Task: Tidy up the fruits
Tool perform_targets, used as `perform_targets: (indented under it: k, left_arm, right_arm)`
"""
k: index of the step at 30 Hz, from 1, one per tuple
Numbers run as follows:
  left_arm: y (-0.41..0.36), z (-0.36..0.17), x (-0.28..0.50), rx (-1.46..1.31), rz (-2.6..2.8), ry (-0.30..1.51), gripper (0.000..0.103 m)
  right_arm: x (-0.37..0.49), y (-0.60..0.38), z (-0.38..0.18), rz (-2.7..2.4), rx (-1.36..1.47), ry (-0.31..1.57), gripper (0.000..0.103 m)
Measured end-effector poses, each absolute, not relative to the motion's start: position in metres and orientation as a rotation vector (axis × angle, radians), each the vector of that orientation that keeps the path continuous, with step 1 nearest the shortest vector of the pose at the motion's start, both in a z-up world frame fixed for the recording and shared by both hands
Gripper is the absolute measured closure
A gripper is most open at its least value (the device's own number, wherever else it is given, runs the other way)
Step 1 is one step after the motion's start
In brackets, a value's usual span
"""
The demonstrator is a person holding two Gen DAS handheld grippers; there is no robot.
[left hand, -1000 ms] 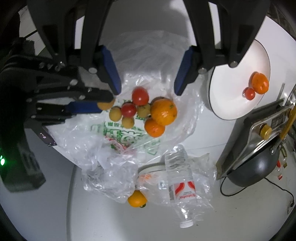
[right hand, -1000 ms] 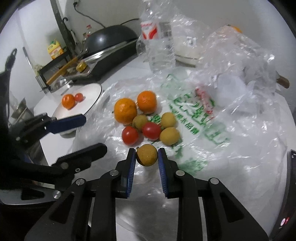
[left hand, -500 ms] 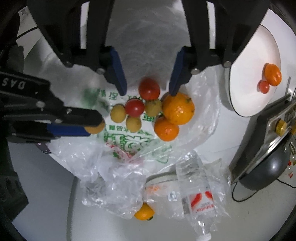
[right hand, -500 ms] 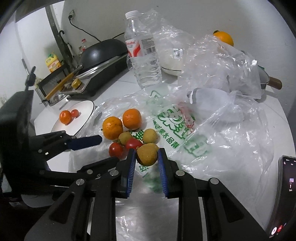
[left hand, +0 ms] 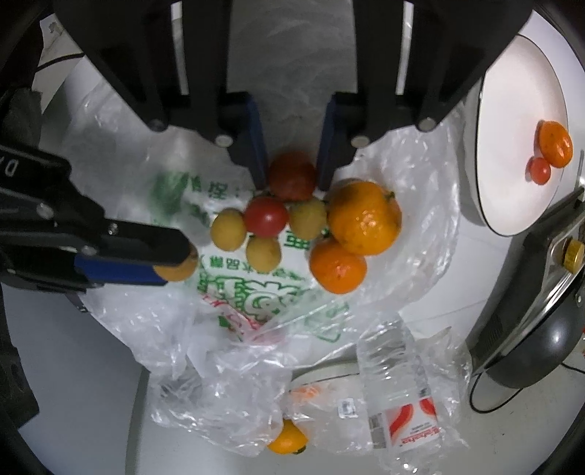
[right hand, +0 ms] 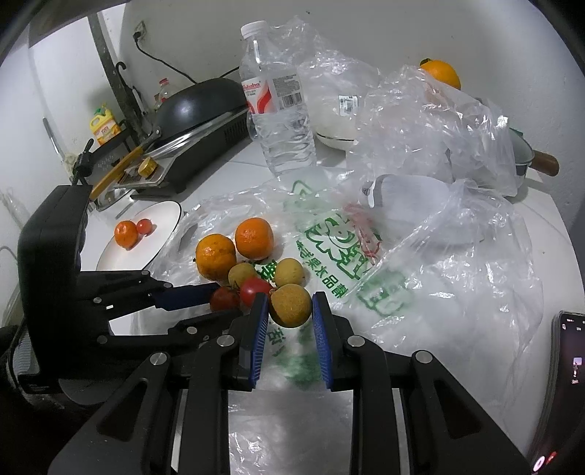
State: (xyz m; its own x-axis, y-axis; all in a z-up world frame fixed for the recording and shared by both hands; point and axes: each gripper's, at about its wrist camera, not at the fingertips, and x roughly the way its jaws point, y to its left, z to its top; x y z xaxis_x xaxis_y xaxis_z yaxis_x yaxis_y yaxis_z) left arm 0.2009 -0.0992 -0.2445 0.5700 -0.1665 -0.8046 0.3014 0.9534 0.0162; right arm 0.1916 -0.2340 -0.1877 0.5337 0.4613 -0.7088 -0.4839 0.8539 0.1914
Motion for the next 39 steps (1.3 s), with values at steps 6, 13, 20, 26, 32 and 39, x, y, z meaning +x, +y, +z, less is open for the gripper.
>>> perform_targets:
  k: [6, 13, 20, 26, 32, 39]
  left_arm:
    - [-0.098, -0.236, 0.194, 0.156, -0.306, 0.903, 0.076]
    - [-0.094, -0.217, 0.178, 0.156, -0.336, 0.849, 0.076]
    - [-0.084, -0.205, 0.159, 0.154, -0.345, 0.811, 0.076]
    - [-0.076, -0.197, 0.146, 0.144, -0.355, 0.783, 0.076]
    - [-0.067, -0.189, 0.135, 0.132, -0.359, 0.756, 0.076]
    - [-0.053, -0.182, 0.122, 0.122, -0.360, 0.728, 0.076]
  right_arm:
    - [0.188, -0.230, -0.182, 0.550, -0.032, 0.821, 0.077]
    - [0.175, -0.224, -0.170, 0.535, -0.039, 0.794, 0.077]
    - [0.159, -0.214, -0.160, 0.528, -0.049, 0.773, 0.077]
    - [0.147, -0.204, -0.154, 0.526, -0.063, 0.761, 0.077]
    - [0.138, -0.194, -0.148, 0.521, -0.082, 0.746, 0.077]
    - [0.128, -0.180, -0.144, 0.525, -0.098, 0.733, 0.077]
